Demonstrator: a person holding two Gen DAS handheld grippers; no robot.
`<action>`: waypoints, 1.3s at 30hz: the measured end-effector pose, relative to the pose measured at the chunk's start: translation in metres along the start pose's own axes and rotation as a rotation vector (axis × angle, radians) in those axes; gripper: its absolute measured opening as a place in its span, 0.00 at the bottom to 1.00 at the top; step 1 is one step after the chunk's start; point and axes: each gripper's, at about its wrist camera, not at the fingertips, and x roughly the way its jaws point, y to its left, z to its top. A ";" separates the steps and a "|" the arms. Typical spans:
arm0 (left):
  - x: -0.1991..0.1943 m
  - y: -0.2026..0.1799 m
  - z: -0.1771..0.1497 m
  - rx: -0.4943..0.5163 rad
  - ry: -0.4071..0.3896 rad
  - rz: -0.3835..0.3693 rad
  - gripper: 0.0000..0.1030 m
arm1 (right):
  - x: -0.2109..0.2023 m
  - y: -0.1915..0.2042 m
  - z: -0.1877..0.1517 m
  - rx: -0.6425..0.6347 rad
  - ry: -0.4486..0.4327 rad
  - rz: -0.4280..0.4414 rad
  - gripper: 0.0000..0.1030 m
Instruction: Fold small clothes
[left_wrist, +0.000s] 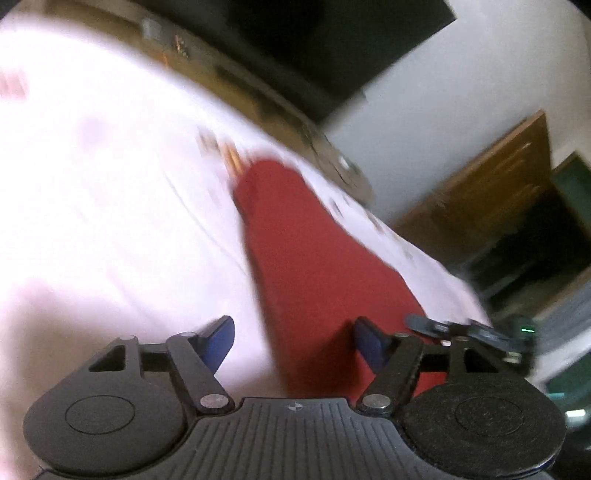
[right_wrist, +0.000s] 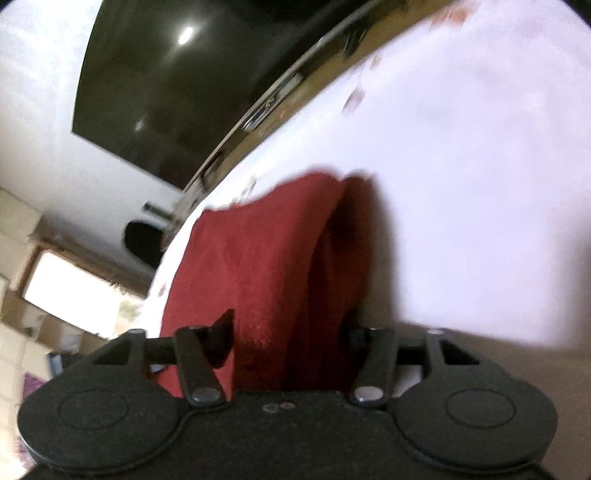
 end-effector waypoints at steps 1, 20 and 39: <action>-0.008 -0.005 0.007 0.023 -0.029 -0.005 0.68 | -0.014 0.003 0.003 -0.039 -0.046 -0.053 0.61; 0.093 -0.072 0.027 0.327 -0.025 0.077 0.40 | 0.045 0.070 -0.002 -0.593 -0.048 -0.259 0.38; 0.085 -0.084 0.022 0.381 0.007 0.058 0.58 | 0.027 0.038 0.016 -0.303 -0.170 -0.252 0.50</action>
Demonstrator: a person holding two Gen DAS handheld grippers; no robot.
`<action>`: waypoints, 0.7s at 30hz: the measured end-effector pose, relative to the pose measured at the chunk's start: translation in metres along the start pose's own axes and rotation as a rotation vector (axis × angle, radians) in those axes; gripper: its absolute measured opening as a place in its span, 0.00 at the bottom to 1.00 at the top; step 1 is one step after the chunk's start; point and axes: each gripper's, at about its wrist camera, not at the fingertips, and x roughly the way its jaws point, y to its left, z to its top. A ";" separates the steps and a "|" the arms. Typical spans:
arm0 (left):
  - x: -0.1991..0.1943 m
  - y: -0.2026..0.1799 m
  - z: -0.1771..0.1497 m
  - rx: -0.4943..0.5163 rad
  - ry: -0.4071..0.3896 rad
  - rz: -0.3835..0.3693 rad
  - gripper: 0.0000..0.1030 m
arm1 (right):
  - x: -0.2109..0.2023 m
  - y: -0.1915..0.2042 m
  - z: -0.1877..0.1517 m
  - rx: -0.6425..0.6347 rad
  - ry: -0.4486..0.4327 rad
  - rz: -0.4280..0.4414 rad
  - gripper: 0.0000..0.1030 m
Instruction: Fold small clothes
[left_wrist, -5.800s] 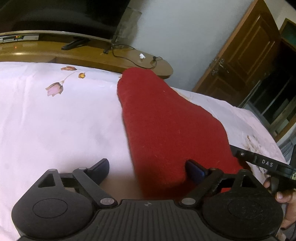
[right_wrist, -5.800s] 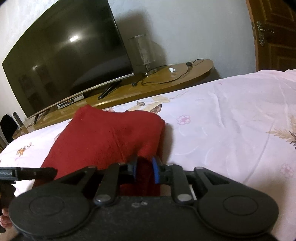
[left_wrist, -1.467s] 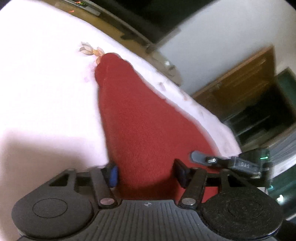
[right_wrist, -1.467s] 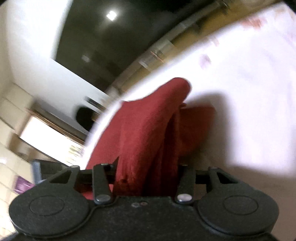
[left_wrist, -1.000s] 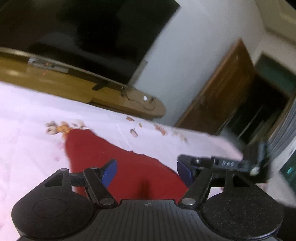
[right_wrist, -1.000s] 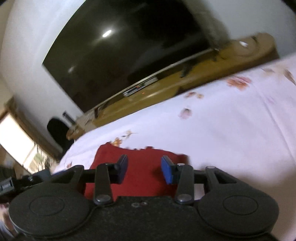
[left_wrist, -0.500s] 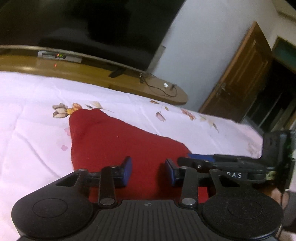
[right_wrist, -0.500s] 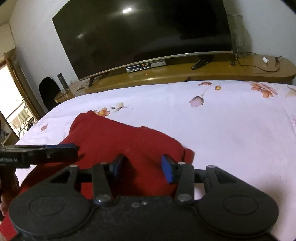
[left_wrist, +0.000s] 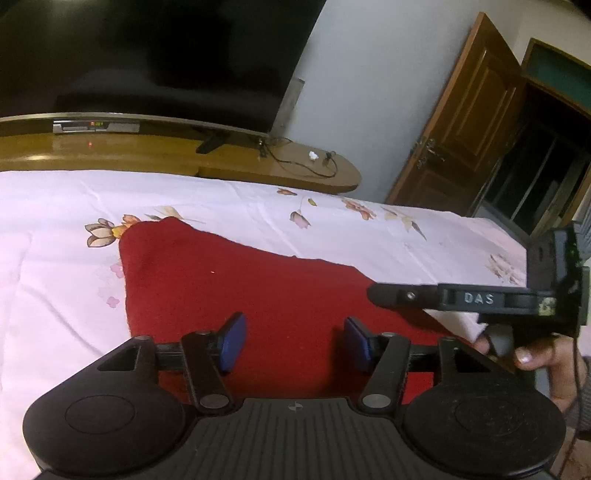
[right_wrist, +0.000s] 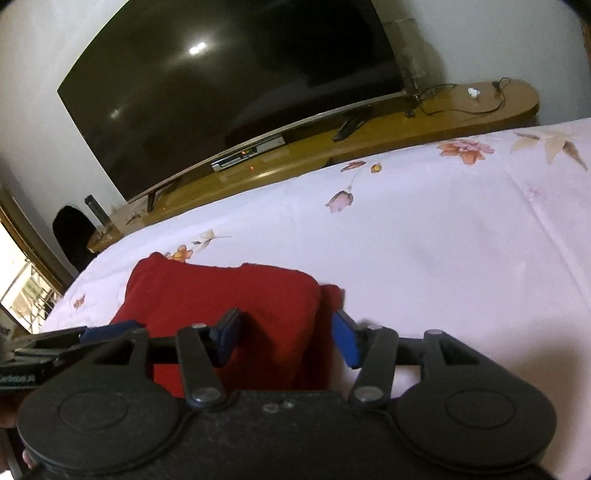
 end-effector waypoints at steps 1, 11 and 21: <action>0.000 0.000 0.001 -0.001 0.003 -0.003 0.58 | 0.003 -0.001 0.002 -0.010 -0.006 0.012 0.49; 0.011 -0.007 0.009 0.059 0.067 -0.015 0.58 | -0.030 0.011 -0.002 -0.154 -0.153 0.055 0.11; 0.004 -0.018 0.009 0.088 0.045 0.007 0.58 | -0.023 -0.011 -0.011 -0.031 -0.042 -0.023 0.33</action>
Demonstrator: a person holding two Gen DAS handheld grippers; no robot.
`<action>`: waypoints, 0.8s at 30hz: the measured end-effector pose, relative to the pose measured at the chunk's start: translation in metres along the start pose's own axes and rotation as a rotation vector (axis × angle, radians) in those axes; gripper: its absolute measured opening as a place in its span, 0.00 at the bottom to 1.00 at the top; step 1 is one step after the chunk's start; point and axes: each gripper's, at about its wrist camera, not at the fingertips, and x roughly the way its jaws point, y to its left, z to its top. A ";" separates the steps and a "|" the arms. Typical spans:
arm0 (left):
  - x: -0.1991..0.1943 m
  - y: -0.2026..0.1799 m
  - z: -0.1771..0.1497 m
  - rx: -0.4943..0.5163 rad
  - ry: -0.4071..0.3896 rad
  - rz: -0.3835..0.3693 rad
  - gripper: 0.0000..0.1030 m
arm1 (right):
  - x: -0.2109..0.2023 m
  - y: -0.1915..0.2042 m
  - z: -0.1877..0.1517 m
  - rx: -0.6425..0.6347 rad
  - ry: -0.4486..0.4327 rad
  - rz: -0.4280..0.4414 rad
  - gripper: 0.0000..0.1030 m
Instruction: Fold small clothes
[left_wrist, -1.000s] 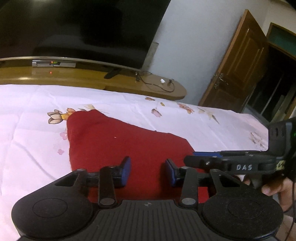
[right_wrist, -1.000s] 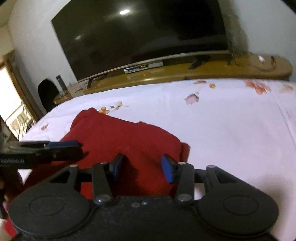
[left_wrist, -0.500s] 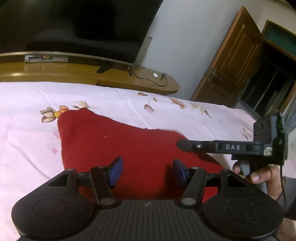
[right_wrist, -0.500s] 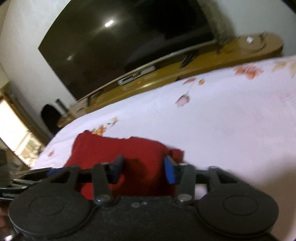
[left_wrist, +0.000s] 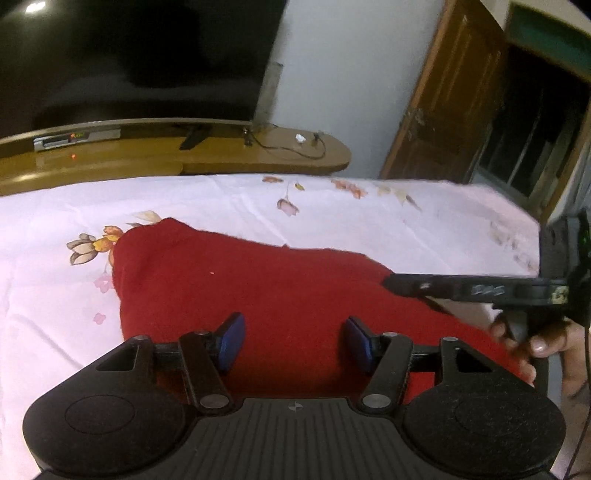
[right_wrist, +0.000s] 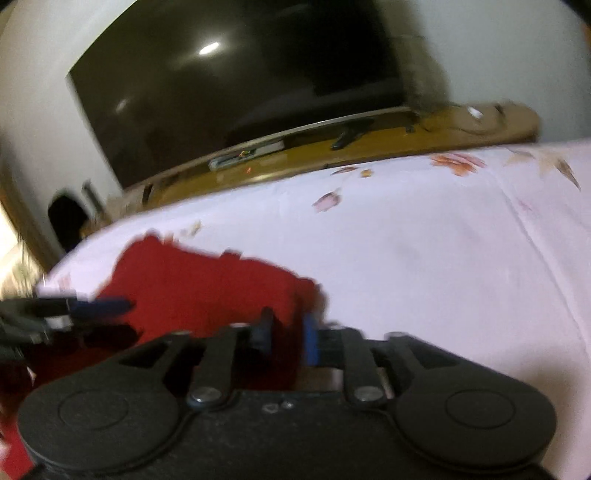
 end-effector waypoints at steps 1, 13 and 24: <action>-0.010 0.000 0.000 -0.018 -0.020 -0.014 0.58 | -0.006 -0.005 0.002 0.048 -0.016 0.010 0.42; -0.066 0.010 -0.058 -0.161 -0.106 0.009 0.60 | -0.073 0.000 -0.049 0.186 0.058 0.182 0.30; -0.089 0.005 -0.056 -0.148 -0.124 0.052 0.60 | -0.067 -0.016 -0.055 0.276 0.114 0.137 0.23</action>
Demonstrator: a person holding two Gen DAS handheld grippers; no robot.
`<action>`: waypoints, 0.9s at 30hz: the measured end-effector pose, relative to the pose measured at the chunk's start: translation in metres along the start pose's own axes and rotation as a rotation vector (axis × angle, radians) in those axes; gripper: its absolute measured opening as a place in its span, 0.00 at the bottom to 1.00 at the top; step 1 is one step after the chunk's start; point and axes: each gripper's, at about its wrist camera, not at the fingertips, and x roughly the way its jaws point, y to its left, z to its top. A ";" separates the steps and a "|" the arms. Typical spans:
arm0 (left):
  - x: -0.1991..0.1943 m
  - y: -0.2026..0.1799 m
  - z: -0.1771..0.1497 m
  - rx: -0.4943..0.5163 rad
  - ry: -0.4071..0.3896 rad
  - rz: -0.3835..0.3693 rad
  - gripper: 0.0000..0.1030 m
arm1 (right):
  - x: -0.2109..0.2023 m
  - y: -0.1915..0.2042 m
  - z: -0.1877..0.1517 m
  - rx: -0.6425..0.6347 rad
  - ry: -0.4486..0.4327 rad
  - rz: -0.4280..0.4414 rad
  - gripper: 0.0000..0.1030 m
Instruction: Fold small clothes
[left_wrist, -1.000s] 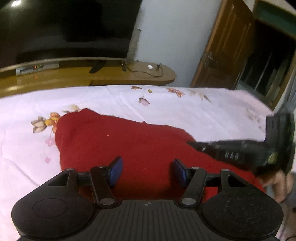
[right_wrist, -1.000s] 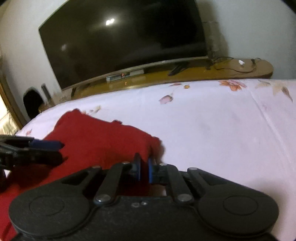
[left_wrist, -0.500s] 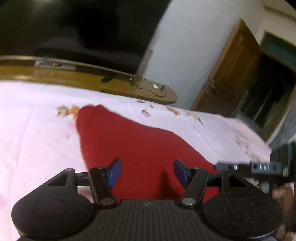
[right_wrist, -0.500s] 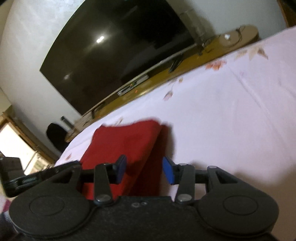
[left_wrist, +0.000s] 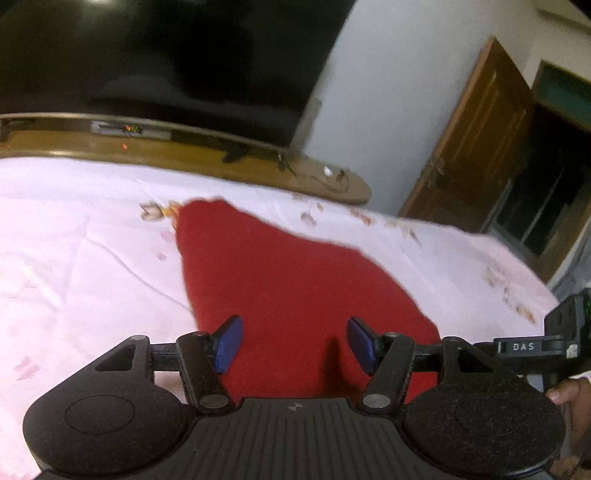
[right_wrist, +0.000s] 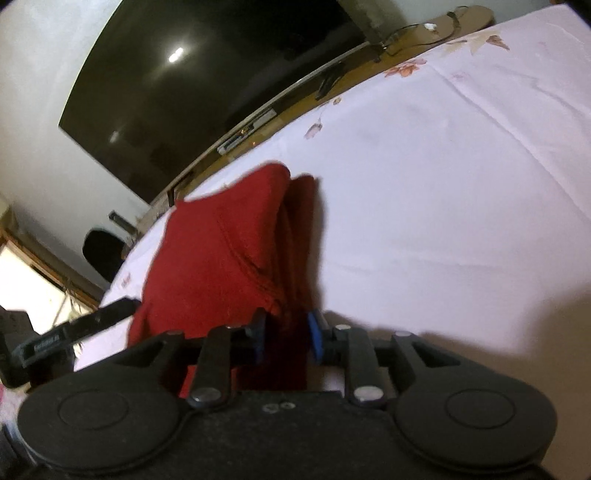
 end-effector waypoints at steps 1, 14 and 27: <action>-0.012 -0.001 -0.001 -0.002 -0.021 0.001 0.61 | -0.009 0.002 -0.001 0.002 -0.019 0.020 0.23; -0.029 0.000 -0.088 -0.123 0.074 0.094 0.63 | -0.014 0.010 -0.039 -0.127 0.040 -0.045 0.24; -0.120 -0.114 -0.076 -0.148 -0.031 0.366 1.00 | -0.099 0.058 -0.056 -0.262 0.065 -0.072 0.87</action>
